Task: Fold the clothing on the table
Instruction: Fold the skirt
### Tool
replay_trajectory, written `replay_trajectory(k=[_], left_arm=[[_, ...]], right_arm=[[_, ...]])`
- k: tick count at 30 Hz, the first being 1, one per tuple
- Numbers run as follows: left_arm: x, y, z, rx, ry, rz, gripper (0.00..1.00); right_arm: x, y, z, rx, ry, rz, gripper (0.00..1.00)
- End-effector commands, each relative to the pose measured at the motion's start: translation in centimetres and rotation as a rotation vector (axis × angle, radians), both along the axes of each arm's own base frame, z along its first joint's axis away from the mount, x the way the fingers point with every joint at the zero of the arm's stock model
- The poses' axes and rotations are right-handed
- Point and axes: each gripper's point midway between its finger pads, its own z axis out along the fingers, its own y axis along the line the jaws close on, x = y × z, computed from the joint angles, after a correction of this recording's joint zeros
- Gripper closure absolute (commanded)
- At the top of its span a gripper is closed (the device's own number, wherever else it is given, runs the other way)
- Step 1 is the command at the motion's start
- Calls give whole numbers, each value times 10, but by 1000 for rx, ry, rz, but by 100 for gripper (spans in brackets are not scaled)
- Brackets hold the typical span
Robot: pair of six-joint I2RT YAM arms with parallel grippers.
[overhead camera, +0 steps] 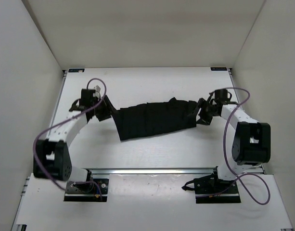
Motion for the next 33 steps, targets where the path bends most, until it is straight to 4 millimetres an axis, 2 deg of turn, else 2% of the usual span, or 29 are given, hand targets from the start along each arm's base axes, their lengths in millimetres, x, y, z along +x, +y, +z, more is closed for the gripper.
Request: replay_trajectory(k=[1,2,3,4,6,10,13,15,17,18,19,20,21,22,23,24,25,27,29,30,32,33], left_arm=[[-41,-1,-17,1,18,56,38],[-59,-4,-27,-20,34,83,36],[-62,-8,-25,-29,7,87,36],[-74,-6,-40,-28,47,122,34],[-90,-19,-52,-11,64,103,36],[-96,-28,-70,51,97,98,35],[-101,-32,-92,77,147,106,35],[-98,-33,-99,77,152,133,35],[-93,-33,-101,75,144,151,36],[-91,-30,-107,99,149,167,40],[-85,-29,-106,95,139,180,45],[-84,-31,-106,102,129,168,59],[-78,-33,-106,100,117,175,78],[-72,-37,-104,84,103,173,85],[-67,-41,-103,72,101,164,100],[-66,-45,-104,71,101,151,100],[-62,-51,-105,71,110,129,100],[-58,-64,-108,66,119,95,100],[-58,-91,-111,31,129,41,100],[-55,-100,-109,3,125,36,100],[-59,-129,-113,-23,141,-28,100],[-60,-135,-115,-29,146,-36,100]], right_arm=[[12,-7,7,7,-104,-120,41],[7,-6,-2,-6,-85,-139,40],[3,-5,-7,4,-67,-157,40],[0,-5,-12,-12,-66,-170,40],[-4,-8,-19,2,-49,-234,40],[-11,-13,-36,27,-44,-302,40],[-14,-14,-49,24,-23,-347,41],[-16,-17,-58,14,-7,-391,42],[-8,-20,-57,42,-51,-410,46],[-6,-22,-60,50,-41,-433,52],[-1,-23,-57,50,-64,-424,65],[5,-23,-57,56,-76,-418,72],[3,-22,-62,64,-54,-411,90],[9,-20,-56,78,-75,-388,99],[11,-23,-55,75,-83,-378,100],[7,-23,-58,72,-64,-378,100],[10,-25,-51,62,-91,-363,100],[7,-39,-46,41,-97,-378,100],[7,-59,-33,-14,-129,-359,100],[6,-67,-24,-58,-148,-320,100],[16,-83,0,-129,-203,-284,100],[25,-84,18,-171,-253,-229,100]])
